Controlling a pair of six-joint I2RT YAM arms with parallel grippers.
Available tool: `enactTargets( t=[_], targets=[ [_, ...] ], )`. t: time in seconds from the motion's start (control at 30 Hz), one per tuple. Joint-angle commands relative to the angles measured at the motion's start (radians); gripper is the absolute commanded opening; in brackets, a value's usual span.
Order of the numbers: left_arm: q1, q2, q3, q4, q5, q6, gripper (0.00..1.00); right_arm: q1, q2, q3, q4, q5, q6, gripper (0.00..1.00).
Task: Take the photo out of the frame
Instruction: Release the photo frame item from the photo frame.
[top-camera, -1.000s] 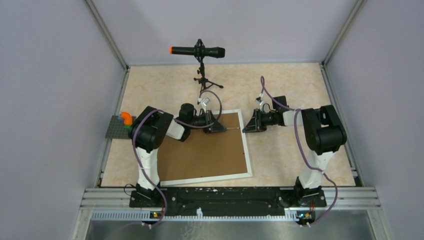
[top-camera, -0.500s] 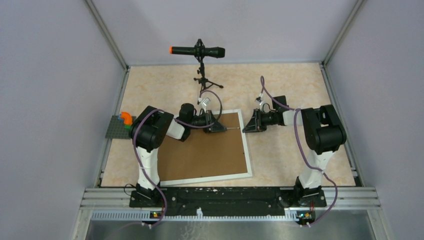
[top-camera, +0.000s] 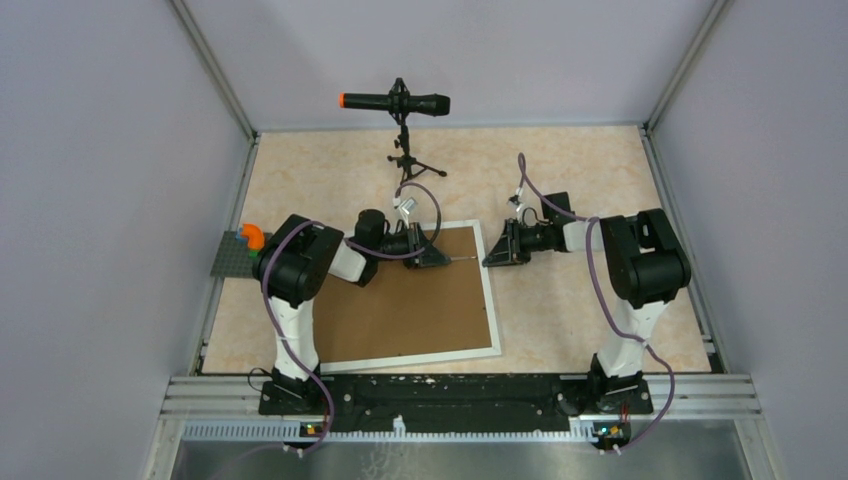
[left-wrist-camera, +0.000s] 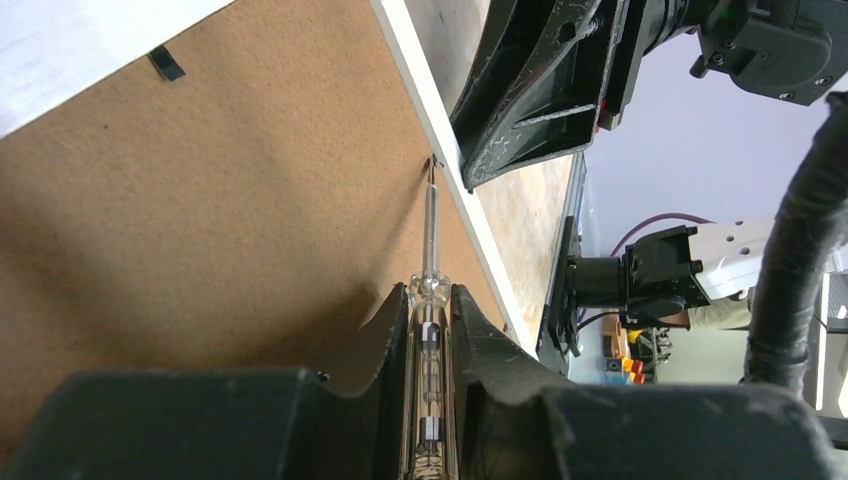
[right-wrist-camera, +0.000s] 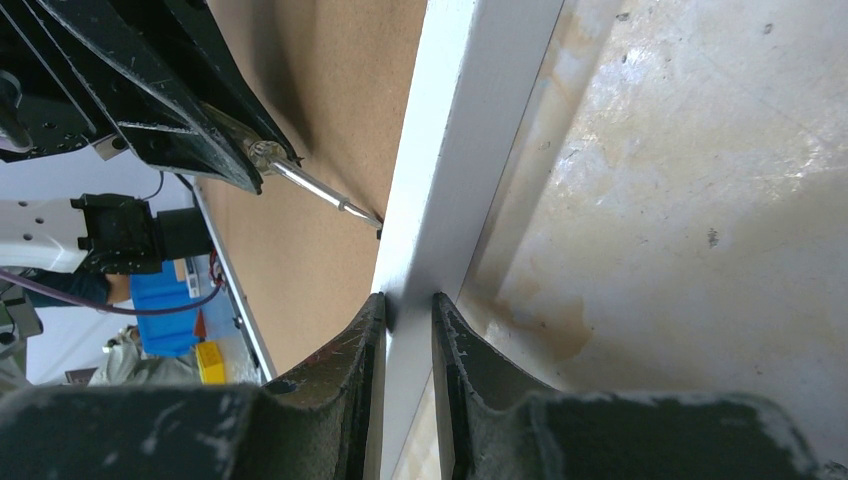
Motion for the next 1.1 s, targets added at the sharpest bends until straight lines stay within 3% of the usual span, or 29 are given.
enactTargets(
  t=[0.0, 0.13, 0.37, 1.07],
  targets=[
    [0.032, -0.048, -0.025, -0.025, -0.008, 0.028, 0.00, 0.012, 0.050, -0.005, -0.043, 0.099, -0.045, 0.19],
    [0.047, -0.068, -0.024, -0.081, -0.003, 0.057, 0.00, 0.009, 0.031, 0.001, -0.047, 0.092, -0.060, 0.23],
    [0.035, -0.057, -0.027, -0.087, 0.009, 0.075, 0.00, 0.010, -0.009, 0.009, -0.022, 0.076, -0.025, 0.40],
    [-0.010, 0.002, -0.001, -0.009, 0.003, 0.015, 0.00, 0.031, 0.038, 0.091, 0.031, 0.095, 0.028, 0.35]
  ],
)
